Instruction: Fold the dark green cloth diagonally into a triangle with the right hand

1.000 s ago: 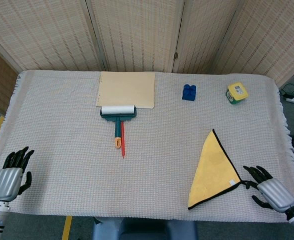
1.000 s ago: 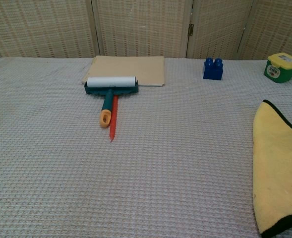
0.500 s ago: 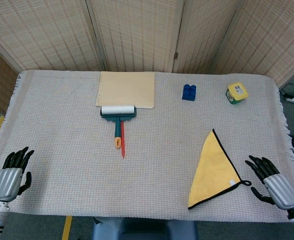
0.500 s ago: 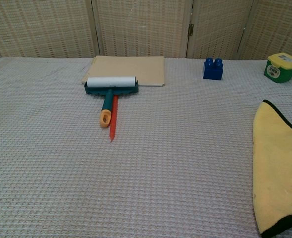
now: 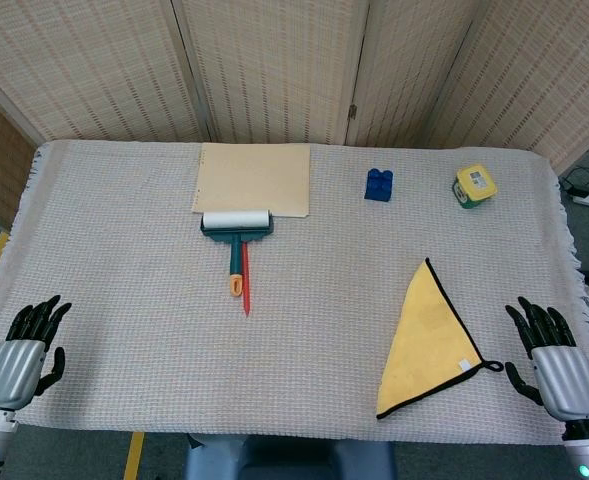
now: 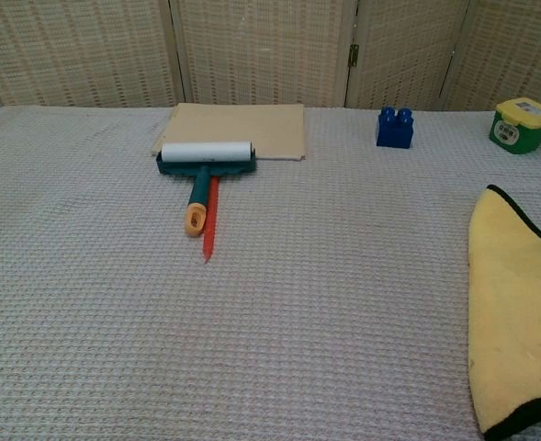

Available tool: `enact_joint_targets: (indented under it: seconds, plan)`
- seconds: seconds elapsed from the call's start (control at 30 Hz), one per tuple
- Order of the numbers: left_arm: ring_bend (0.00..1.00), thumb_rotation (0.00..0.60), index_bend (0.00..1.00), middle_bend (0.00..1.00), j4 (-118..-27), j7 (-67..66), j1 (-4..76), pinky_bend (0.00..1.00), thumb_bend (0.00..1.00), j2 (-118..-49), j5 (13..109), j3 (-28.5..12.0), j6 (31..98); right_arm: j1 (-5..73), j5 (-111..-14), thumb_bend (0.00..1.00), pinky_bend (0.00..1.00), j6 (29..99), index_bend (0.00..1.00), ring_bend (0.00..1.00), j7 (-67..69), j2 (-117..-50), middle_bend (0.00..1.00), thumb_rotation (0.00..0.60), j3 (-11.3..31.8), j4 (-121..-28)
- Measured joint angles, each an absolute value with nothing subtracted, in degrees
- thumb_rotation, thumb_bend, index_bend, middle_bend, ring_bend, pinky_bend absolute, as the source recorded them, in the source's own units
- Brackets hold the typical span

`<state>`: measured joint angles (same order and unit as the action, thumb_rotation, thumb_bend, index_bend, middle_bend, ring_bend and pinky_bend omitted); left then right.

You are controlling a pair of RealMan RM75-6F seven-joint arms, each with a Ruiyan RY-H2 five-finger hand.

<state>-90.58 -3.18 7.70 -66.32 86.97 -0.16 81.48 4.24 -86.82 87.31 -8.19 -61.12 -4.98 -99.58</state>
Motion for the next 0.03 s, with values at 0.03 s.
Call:
enact_joint_targets:
  seconds: [0.03]
  plan:
    - [0.0,0.6,0.0,0.02,-90.7,-3.2,7.6,0.0,0.74,-66.3,87.2,0.0,81.7,4.0,-86.6,0.45,0.0,87.3,0.0,0.0,-8.6,-60.9,0.0,0.6,-4.8,-99.9]
